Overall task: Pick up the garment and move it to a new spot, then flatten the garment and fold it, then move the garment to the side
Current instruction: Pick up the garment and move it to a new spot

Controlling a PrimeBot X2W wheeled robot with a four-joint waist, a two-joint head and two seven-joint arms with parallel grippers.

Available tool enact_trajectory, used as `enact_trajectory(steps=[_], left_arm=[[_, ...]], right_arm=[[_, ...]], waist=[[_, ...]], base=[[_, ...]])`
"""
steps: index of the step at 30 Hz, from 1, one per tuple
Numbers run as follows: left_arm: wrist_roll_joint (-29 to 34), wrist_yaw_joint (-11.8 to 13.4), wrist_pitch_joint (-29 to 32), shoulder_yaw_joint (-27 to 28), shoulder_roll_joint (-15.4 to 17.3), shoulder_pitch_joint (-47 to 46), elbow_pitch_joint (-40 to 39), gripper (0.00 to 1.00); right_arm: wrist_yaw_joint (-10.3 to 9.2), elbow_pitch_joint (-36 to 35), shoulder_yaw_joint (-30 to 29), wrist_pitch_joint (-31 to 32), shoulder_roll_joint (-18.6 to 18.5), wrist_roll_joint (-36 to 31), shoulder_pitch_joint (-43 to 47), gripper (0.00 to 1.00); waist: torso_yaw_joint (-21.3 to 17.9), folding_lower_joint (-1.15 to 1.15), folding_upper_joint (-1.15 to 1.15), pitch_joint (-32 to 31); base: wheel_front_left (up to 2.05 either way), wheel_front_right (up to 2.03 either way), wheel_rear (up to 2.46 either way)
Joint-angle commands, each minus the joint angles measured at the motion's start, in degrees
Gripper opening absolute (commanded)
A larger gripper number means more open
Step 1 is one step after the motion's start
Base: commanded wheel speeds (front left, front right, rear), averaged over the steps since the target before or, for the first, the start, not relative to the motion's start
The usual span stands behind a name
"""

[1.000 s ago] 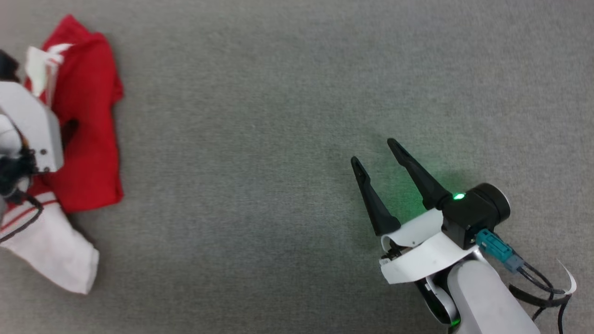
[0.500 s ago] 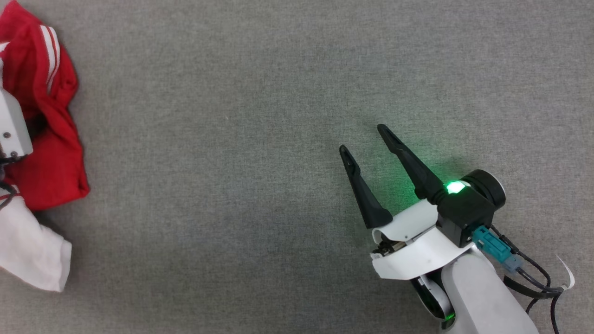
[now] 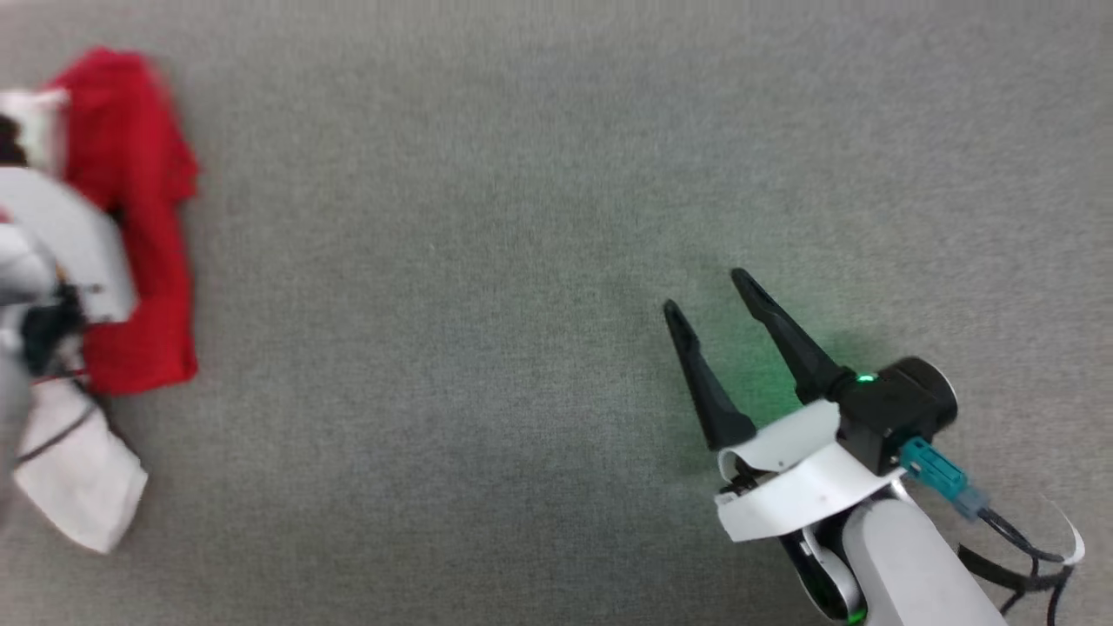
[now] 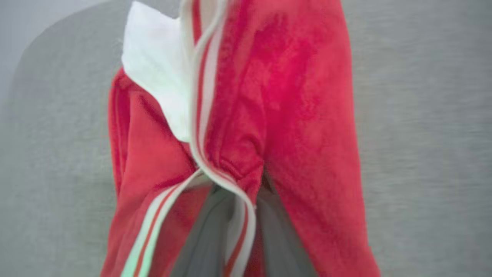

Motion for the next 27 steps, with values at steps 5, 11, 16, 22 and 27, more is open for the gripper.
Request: enact_trajectory(steps=[5,11,16,22,27], left_arm=[[-0.2,-0.1,-2.9,-3.8,-2.2,-1.5,-4.9,0.00],[-1.7,-0.1,-4.4,-9.3,-4.6,-4.0,-13.9,0.00],[-3.4,-0.1,-4.9,-14.0,-7.0,-7.2,-21.6,0.00],[-1.3,-0.1,-10.4,-19.4,-11.8,-12.7,-25.6,0.00],[-0.7,-0.1,-12.3,-24.7,-16.8,-15.3,-23.7,0.00]], right_arm=[[-0.08,0.6,-2.6,-0.5,0.2,1.9,3.6,1.00],[-0.08,0.0,-6.1,-0.5,0.1,3.3,7.0,1.00],[-0.08,-1.4,-8.2,-0.6,0.1,4.5,8.7,1.00],[-0.08,-3.0,-9.5,-0.6,0.2,6.1,9.1,1.00],[-0.08,-4.0,-9.9,-0.6,0.2,7.9,8.1,1.00]], waist=[[-0.9,0.00,0.00,-7.5],[-3.4,0.00,0.00,-10.1],[-6.4,0.00,0.00,-10.4],[-10.0,0.00,0.00,-8.8],[-12.7,0.00,0.00,-6.7]], base=[[0.00,0.00,0.00],[0.00,0.00,0.00],[0.00,0.00,0.00],[0.00,0.00,0.00],[0.00,0.00,0.00]])
